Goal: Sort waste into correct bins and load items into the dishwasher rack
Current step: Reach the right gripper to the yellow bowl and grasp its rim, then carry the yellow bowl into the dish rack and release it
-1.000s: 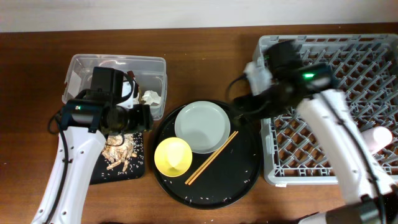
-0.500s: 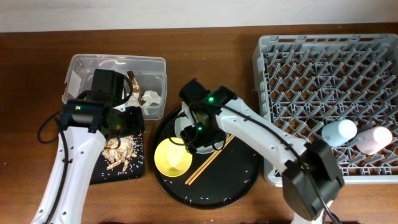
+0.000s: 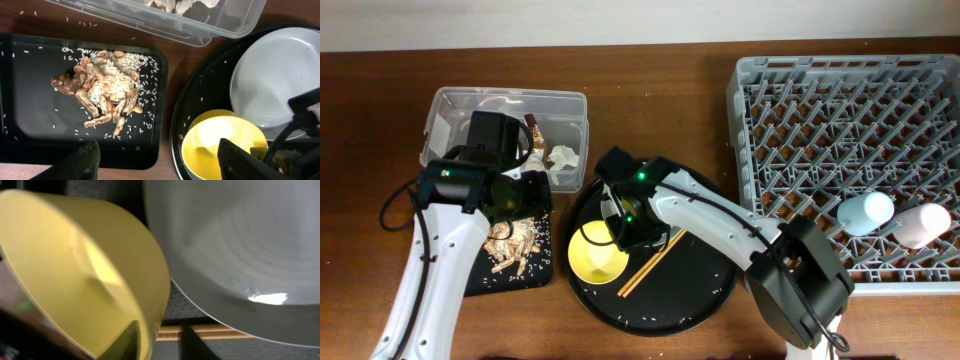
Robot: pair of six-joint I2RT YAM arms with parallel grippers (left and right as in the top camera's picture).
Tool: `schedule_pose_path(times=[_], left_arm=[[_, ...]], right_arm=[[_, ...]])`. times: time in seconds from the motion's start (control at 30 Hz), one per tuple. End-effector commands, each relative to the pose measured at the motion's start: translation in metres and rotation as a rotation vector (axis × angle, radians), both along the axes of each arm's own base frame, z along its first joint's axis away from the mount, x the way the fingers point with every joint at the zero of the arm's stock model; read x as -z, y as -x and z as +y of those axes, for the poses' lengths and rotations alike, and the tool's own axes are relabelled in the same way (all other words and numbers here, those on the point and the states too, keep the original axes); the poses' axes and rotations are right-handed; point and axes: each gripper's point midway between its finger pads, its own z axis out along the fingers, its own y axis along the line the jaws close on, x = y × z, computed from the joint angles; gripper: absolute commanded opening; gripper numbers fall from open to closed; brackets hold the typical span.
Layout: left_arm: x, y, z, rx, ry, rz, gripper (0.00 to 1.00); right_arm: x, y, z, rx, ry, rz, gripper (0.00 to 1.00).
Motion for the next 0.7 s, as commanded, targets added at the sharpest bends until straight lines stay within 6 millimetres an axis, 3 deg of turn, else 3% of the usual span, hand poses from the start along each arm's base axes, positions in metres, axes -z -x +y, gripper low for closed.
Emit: schedule_pose_path(times=[0.0, 0.07, 0.17, 0.27, 0.4, 0.47, 0.67], left_arm=[[0.0, 0.0, 0.003, -0.017, -0.011, -0.003, 0.75], [0.0, 0.0, 0.003, -0.017, -0.011, -0.004, 0.75], [0.0, 0.0, 0.003, -0.017, -0.011, -0.004, 0.75], [0.0, 0.0, 0.003, -0.017, -0.011, -0.004, 0.75], [-0.001, -0.002, 0.003, -0.017, -0.011, -0.011, 0.76], [-0.001, -0.002, 0.004, -0.018, -0.014, -0.011, 0.77], [-0.001, -0.004, 0.003, -0.018, -0.013, -0.017, 0.77]], right_arm=[[0.01, 0.003, -0.003, 0.02, 0.027, 0.011, 0.04], [0.006, -0.001, -0.001, 0.024, 0.018, 0.001, 0.04], [-0.022, -0.023, -0.014, 0.066, 0.032, -0.067, 0.04], [-0.07, -0.064, -0.052, 0.155, 0.101, -0.243, 0.04], [-0.141, -0.126, -0.141, 0.38, 0.238, -0.526, 0.04], [-0.171, -0.155, -0.212, 0.544, 0.38, -0.678, 0.04], [-0.205, -0.183, -0.361, 0.861, 0.75, -0.858, 0.04]])
